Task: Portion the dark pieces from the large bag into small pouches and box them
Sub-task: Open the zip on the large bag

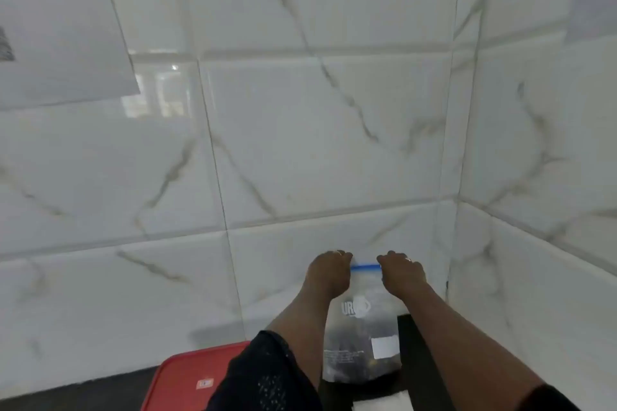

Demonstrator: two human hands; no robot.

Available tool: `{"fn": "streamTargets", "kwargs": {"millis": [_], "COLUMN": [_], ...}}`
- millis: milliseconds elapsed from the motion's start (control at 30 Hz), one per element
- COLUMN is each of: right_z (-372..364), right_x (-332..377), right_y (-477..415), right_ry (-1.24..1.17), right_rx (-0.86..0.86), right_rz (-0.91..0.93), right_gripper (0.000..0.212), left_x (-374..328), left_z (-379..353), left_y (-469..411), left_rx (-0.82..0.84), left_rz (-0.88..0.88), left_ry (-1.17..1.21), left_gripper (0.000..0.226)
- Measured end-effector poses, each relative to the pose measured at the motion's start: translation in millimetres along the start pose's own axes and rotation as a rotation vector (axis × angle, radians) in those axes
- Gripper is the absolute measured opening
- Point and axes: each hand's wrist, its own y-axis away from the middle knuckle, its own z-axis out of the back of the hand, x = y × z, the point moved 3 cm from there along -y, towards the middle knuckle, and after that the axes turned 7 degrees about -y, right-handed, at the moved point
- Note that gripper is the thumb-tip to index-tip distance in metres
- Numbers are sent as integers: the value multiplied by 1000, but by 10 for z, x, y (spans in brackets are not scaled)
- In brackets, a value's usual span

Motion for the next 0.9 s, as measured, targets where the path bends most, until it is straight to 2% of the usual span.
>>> {"fn": "streamTargets", "kwargs": {"millis": [200,367,467,533,633,733,900], "right_z": [-198,-136,-27,104,318,545,855], "right_x": [-95,-47,32,75,86,115,232], "right_y": [-69,25,153,267,420,648,941], "right_ry": [-167,-300,-367,-354,-324,-293,-278], "right_rx": [42,-8,4,-15,-54,-48,-108], "right_rz": [-87,-84,-35,-11,-3,14,50], "right_gripper": [40,49,60,51,28,24,21], "left_x": [139,217,176,143,113,114,200], "left_z": [-245,-127,63,226,468,721,1026], "left_y": [48,209,339,472,652,881,1235], "left_rx": [-8,-56,-105,-128,-165,-164,-209], "left_rz": [50,79,37,13,-17,-59,-113], "left_ry": [-69,136,163,156,142,128,278], "left_gripper": [35,28,26,26,25,26,19]}}
